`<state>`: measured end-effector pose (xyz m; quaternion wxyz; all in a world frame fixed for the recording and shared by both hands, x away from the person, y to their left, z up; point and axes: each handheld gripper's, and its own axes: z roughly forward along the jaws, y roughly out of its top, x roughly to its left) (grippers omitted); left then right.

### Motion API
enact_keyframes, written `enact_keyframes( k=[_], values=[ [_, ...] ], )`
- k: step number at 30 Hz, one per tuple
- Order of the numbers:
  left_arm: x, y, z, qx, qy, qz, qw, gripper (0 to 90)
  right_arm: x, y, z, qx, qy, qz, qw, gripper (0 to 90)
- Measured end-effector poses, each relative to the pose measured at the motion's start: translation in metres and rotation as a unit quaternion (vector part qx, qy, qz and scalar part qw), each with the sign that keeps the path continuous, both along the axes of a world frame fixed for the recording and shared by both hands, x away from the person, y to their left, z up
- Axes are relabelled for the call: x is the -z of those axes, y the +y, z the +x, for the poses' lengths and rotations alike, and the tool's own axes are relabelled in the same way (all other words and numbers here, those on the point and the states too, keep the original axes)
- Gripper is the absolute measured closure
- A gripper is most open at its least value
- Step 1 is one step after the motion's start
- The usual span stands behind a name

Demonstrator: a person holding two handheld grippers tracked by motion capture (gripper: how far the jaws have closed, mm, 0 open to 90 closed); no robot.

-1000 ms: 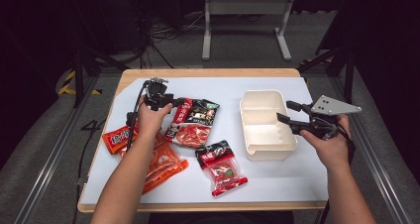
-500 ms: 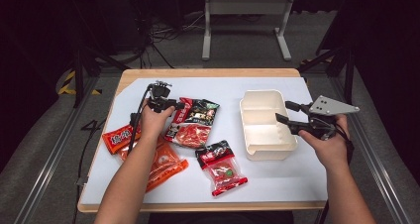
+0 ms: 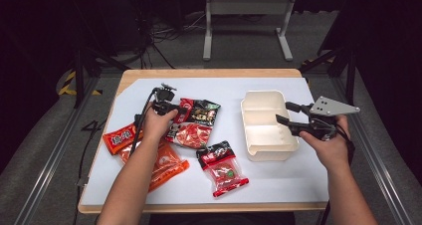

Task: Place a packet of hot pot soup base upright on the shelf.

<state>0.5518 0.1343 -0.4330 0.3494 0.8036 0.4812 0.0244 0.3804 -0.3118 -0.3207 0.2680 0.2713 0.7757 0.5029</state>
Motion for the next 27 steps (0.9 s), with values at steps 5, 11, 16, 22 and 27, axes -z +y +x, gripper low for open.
enact_keyframes(
  k=[5, 11, 16, 22, 27],
  values=[
    [0.0, -0.003, -0.001, 0.003, 0.002, 0.003, 1.0, 71.4, 0.0, 0.001, 0.0, -0.002, 0.001, 0.0, 1.0, 44.6],
    [-0.004, -0.007, -0.003, 0.004, -0.005, 0.028, 0.9996, 80.9, 0.001, 0.003, 0.0, -0.005, 0.003, 0.0, 1.0, 44.6],
    [-0.006, -0.008, -0.006, -0.012, -0.009, 0.028, 0.9995, 84.6, 0.001, 0.003, 0.001, -0.006, 0.004, -0.001, 1.0, 44.6],
    [-0.015, -0.008, -0.01, -0.023, -0.018, 0.008, 0.9995, 86.8, 0.001, 0.002, 0.001, -0.004, 0.004, 0.0, 1.0, 44.6],
    [-0.022, -0.005, -0.013, -0.019, -0.027, -0.003, 0.9995, 86.8, 0.001, 0.001, 0.002, 0.0, 0.009, 0.004, 1.0, 44.8]
  ],
)
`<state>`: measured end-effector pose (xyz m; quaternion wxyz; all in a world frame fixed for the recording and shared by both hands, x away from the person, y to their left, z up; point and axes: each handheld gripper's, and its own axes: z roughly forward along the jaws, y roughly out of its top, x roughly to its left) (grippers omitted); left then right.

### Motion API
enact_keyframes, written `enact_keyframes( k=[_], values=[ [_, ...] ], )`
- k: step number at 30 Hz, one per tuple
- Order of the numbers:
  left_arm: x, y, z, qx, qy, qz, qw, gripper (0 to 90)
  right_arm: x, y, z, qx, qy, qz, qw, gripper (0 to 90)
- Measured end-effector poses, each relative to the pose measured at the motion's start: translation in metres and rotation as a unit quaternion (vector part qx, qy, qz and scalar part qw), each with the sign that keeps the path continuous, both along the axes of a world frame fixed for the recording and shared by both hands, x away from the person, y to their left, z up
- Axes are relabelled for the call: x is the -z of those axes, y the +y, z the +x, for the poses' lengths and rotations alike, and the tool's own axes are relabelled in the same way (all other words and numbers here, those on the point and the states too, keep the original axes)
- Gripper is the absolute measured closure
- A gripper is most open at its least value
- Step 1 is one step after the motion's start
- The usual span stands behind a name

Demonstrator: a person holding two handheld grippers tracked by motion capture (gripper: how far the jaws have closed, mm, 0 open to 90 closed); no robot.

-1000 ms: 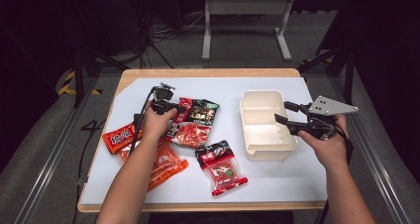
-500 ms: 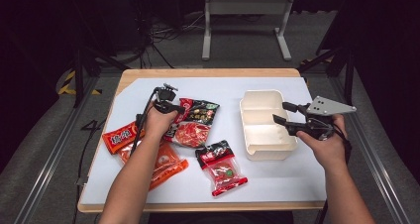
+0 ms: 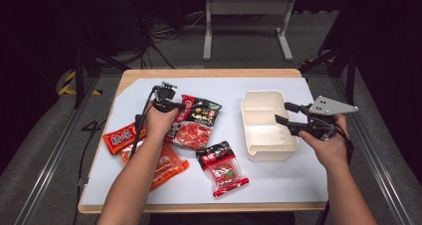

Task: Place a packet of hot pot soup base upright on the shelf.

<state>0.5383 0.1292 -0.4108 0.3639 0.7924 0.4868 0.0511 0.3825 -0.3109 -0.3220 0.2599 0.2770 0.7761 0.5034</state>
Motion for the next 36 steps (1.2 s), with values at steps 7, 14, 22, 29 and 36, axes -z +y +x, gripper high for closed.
enact_keyframes(
  k=[7, 14, 22, 29, 36],
  values=[
    [-0.021, 0.005, -0.014, -0.005, -0.037, -0.031, 0.9988, 87.6, 0.0, 0.002, 0.0, 0.004, 0.007, 0.001, 1.0, 45.5],
    [-0.042, 0.009, -0.031, 0.0, -0.081, -0.061, 0.9948, 87.9, 0.0, 0.003, 0.001, 0.004, 0.01, 0.007, 0.9999, 45.7],
    [-0.06, 0.011, -0.049, 0.001, -0.12, -0.088, 0.9889, 88.0, -0.002, 0.004, 0.0, 0.001, 0.011, 0.01, 0.9999, 46.1],
    [-0.074, 0.015, -0.066, 0.0, -0.162, -0.114, 0.9801, 88.0, -0.004, 0.007, -0.002, 0.0, 0.012, 0.011, 0.9999, 46.0],
    [-0.086, 0.018, -0.089, -0.004, -0.211, -0.131, 0.9685, 88.0, -0.005, 0.013, -0.004, -0.003, 0.018, 0.016, 0.9997, 46.0]
  ],
)
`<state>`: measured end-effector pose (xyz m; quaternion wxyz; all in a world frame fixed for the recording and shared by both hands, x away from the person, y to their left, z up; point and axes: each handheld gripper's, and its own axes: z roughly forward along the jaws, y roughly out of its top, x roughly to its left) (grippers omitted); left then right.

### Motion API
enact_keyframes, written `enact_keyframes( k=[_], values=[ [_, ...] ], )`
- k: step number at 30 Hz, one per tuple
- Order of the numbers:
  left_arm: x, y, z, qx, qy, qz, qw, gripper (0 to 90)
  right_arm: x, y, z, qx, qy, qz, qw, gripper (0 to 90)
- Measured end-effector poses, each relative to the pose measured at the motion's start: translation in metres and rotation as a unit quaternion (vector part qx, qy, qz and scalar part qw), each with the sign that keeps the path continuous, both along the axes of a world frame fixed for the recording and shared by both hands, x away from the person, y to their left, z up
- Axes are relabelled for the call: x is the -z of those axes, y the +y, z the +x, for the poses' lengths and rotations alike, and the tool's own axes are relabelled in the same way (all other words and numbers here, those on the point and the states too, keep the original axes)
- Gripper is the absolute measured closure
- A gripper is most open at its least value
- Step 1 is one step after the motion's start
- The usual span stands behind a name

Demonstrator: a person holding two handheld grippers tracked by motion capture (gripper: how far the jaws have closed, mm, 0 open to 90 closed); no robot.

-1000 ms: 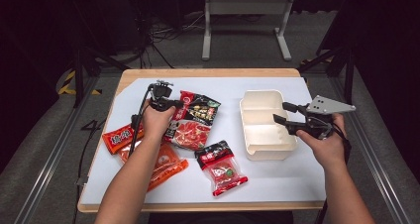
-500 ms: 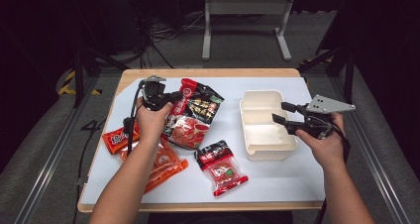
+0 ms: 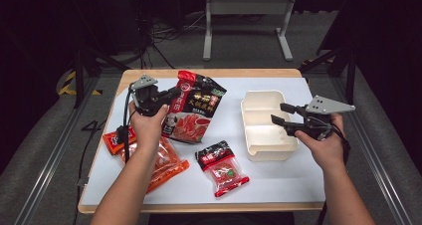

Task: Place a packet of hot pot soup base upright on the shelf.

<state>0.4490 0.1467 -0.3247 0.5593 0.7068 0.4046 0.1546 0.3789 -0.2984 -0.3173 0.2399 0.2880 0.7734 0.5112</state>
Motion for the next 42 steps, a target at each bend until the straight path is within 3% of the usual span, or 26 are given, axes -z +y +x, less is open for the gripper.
enact_keyframes(
  k=[4, 10, 17, 22, 28, 42],
  values=[
    [-0.004, 0.0, -0.016, 0.008, -0.023, -0.014, 0.9996, 88.0, 0.0, 0.005, -0.001, -0.008, 0.005, 0.008, 0.9999, 45.5],
    [-0.011, -0.001, -0.03, 0.021, -0.041, -0.022, 0.9987, 88.0, -0.003, 0.02, -0.004, -0.025, 0.007, 0.011, 0.9996, 44.1],
    [-0.015, 0.0, -0.038, 0.027, -0.048, -0.028, 0.9981, 88.0, -0.006, 0.04, -0.005, -0.047, 0.013, 0.014, 0.9987, 42.5],
    [-0.017, 0.001, -0.041, 0.029, -0.052, -0.031, 0.9978, 87.9, -0.009, 0.058, 0.005, -0.063, 0.027, 0.01, 0.9976, 41.9],
    [-0.017, -0.002, -0.045, 0.045, -0.059, -0.032, 0.9967, 87.8, -0.013, 0.078, 0.015, -0.077, 0.039, 0.024, 0.996, 38.4],
    [-0.021, -0.012, -0.058, 0.072, -0.072, -0.044, 0.9939, 87.7, -0.017, 0.092, 0.034, -0.085, 0.075, 0.06, 0.9918, 33.5]
  ],
)
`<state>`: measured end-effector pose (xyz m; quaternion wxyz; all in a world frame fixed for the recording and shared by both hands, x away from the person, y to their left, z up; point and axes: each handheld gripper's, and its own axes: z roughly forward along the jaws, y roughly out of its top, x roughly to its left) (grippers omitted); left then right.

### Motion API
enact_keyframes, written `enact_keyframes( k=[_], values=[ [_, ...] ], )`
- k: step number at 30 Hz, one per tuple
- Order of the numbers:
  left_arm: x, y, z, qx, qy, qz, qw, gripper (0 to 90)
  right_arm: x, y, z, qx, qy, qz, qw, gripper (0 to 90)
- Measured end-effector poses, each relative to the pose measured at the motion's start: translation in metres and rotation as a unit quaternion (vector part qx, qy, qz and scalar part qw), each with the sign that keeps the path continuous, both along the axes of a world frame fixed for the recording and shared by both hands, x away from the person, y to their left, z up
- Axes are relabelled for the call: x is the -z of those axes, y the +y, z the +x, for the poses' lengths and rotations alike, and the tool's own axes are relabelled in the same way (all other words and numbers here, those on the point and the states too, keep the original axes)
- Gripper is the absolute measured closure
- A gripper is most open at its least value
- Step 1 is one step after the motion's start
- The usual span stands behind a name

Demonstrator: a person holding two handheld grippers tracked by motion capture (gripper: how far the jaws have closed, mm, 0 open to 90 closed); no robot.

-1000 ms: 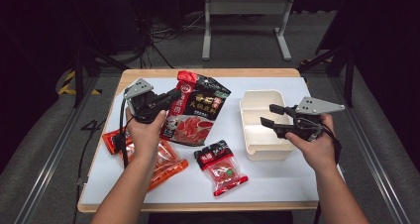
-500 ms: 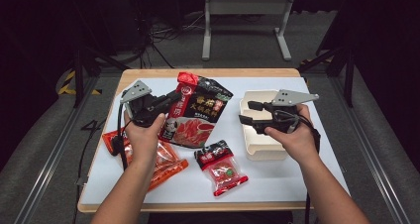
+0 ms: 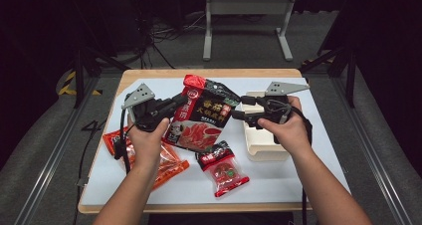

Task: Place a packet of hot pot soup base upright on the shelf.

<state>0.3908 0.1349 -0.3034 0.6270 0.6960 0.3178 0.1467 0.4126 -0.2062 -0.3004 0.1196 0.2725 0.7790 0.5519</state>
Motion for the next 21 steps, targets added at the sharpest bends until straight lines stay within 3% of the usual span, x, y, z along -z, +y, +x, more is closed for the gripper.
enact_keyframes(
  k=[11, 18, 21],
  values=[
    [0.002, -0.007, -0.004, 0.014, 0.004, -0.001, 0.9999, 87.4, -0.002, 0.014, 0.006, -0.024, 0.009, 0.007, 0.9996, 36.9],
    [0.003, -0.011, -0.006, 0.019, 0.005, 0.003, 0.9998, 87.2, 0.002, 0.022, 0.011, -0.041, 0.028, 0.005, 0.9988, 42.4],
    [0.004, -0.013, -0.005, 0.019, 0.006, 0.005, 0.9998, 86.9, 0.001, 0.023, 0.011, -0.052, 0.038, 0.0, 0.9979, 51.8]
  ],
)
